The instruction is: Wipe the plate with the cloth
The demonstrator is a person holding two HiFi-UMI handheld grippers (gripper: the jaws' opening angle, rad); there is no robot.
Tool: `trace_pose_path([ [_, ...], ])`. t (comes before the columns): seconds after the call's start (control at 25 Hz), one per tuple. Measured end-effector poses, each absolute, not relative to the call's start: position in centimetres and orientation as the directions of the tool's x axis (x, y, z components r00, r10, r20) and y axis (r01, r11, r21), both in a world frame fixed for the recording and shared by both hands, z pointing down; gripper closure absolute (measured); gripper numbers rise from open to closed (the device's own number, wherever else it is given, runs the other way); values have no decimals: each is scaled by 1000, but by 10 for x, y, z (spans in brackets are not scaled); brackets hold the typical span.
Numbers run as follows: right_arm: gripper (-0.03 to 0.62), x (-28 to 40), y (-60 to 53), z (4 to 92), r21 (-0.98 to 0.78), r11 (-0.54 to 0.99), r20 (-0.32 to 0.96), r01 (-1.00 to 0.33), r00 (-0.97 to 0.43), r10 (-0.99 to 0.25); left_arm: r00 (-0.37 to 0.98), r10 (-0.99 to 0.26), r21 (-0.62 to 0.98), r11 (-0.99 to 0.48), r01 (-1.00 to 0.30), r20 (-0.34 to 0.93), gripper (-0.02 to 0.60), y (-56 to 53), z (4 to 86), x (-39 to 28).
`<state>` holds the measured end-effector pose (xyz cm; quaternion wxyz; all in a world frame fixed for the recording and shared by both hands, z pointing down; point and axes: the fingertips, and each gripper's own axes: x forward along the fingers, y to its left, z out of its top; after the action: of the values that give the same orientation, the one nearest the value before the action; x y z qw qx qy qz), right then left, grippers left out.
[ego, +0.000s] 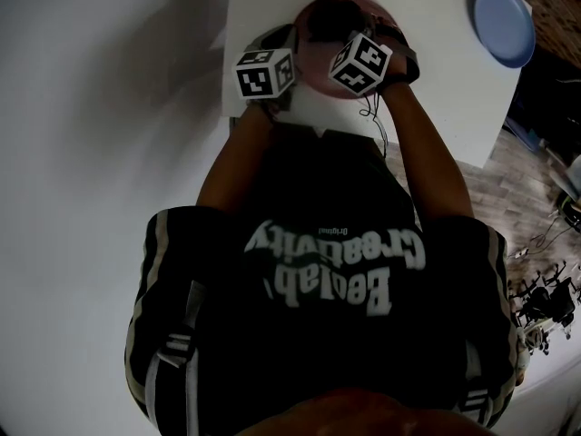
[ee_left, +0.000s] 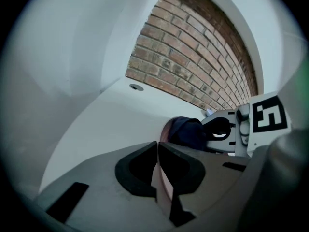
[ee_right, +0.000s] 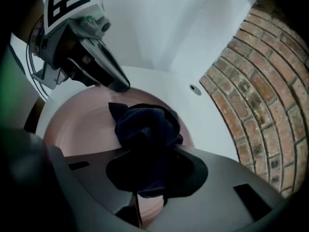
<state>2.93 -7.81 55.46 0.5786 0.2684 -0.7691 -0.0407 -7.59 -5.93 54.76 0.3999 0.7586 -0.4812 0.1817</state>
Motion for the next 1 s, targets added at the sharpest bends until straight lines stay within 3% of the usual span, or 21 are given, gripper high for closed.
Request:
trace_pose_path([
  [0.24,513,76,-78,552,383,827,879,-411,-113,-463,473,-582,437,-214,-874,661,572,-59,547,-77],
  [0.48,514,99,-34,548,393,847,889,-357,-87,-449,468,-579,430,-213,-877,667,572,-61,546,-75],
  [1.0,513,41,54,552,275,933,920,-230,-217,-325,467,-579,422,-222,-879,668,571,-61,545,-75],
])
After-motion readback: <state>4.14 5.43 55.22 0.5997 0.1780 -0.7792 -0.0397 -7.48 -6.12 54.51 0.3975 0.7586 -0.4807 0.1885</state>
